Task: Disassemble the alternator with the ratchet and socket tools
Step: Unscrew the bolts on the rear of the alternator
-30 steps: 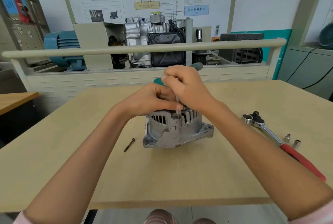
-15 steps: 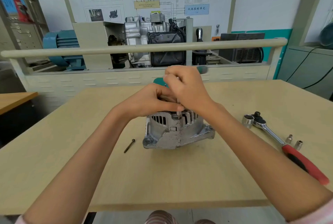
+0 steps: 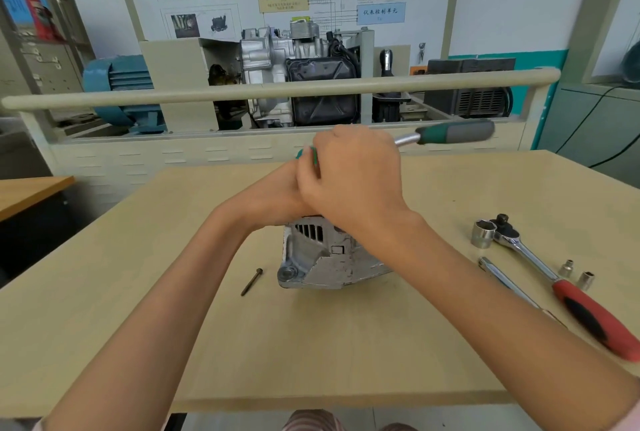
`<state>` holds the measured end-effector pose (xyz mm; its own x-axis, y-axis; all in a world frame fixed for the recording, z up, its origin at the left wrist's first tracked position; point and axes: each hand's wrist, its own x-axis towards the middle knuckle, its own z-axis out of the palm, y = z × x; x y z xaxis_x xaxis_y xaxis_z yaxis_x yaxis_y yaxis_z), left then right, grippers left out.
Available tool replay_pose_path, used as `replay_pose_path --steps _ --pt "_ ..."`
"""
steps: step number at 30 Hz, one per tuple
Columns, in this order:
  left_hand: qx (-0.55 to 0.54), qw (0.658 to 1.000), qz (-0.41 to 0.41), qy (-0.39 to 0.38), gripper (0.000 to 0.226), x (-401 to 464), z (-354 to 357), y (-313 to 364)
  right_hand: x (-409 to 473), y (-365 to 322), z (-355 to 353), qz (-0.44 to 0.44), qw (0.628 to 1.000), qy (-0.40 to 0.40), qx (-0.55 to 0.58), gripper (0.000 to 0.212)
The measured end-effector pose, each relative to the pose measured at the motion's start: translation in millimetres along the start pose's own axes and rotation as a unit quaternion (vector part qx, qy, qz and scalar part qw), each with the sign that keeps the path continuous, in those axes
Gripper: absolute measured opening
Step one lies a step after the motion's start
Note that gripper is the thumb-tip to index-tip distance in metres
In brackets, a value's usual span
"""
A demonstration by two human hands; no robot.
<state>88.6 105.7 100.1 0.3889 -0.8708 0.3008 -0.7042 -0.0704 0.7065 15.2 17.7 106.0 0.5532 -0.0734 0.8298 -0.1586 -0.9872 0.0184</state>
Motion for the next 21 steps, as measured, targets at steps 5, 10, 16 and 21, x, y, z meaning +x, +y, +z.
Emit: replay_pose_path --steps 5,10,16,21 --pt "-0.024 1.000 -0.003 -0.012 0.017 2 1 -2 5 17 1 -0.040 0.938 -0.025 0.345 0.038" --pt "-0.003 1.000 -0.009 0.006 0.015 5 2 -4 1 17 -1 -0.061 0.958 -0.008 0.280 0.031" --pt "0.012 0.999 -0.029 0.031 0.018 5 3 -7 0 5 -2 0.060 0.994 -0.024 -0.091 0.024" --pt "-0.013 1.000 -0.016 0.011 0.016 3 0 -4 2 17 -4 -0.030 0.976 -0.026 0.212 0.034"
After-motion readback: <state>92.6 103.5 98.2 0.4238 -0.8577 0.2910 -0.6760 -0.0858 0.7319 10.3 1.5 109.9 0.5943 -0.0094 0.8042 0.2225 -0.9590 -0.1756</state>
